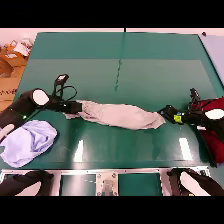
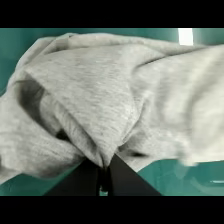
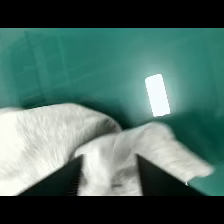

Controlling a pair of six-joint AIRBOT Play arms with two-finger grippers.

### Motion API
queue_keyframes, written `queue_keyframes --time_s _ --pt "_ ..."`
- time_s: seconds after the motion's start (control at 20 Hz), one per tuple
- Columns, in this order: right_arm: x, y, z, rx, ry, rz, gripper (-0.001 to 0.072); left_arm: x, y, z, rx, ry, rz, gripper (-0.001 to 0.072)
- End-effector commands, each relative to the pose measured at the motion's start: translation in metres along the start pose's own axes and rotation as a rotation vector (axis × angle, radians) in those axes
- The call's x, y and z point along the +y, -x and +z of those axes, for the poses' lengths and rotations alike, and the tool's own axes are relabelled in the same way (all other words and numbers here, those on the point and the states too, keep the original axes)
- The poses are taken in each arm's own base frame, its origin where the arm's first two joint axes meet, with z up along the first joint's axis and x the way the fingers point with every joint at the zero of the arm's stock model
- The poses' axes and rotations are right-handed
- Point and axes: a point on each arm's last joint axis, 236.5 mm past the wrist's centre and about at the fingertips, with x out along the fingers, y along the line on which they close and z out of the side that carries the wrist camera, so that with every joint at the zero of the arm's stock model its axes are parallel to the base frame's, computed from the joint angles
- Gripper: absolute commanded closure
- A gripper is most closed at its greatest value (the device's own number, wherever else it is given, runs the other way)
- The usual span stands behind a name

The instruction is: Fold the shirts.

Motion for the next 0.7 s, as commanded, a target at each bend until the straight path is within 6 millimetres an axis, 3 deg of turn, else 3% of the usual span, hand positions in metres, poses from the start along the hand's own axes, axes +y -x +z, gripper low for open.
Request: queue_keyframes --time_s 0.0,0.05,0.15,0.25,0.35,0.5,0.65 --pt "0.004 0.011 0.039 -0.056 0.008 0.006 0.0202 -0.008 0.003 0.017 -0.020 -0.011 -0.019 0.0256" --pt "0.005 0.021 0.050 -0.066 0.012 0.008 0.0203 -0.014 0.010 0.024 -0.022 -0.026 -0.028 0.0128" --pt "0.001 0.037 0.054 -0.045 -0.015 0.021 0.0243 -0.021 0.028 0.034 -0.006 -0.083 -0.015 0.0126" --pt "-0.019 0.041 0.040 0.007 -0.071 -0.010 0.0350 -0.014 0.049 0.042 0.021 -0.165 0.056 0.0126" --pt "-0.044 0.034 0.017 0.059 -0.161 -0.064 0.0349 -0.006 0.065 0.045 0.048 -0.151 0.078 0.0127" --pt "-0.065 0.014 -0.019 0.116 -0.232 -0.092 0.0349 0.012 0.072 0.020 0.162 -0.077 0.090 0.0126" --pt "-0.074 -0.004 -0.035 0.142 -0.257 -0.100 0.0349 0.010 0.058 -0.010 0.243 -0.020 0.049 0.0126"
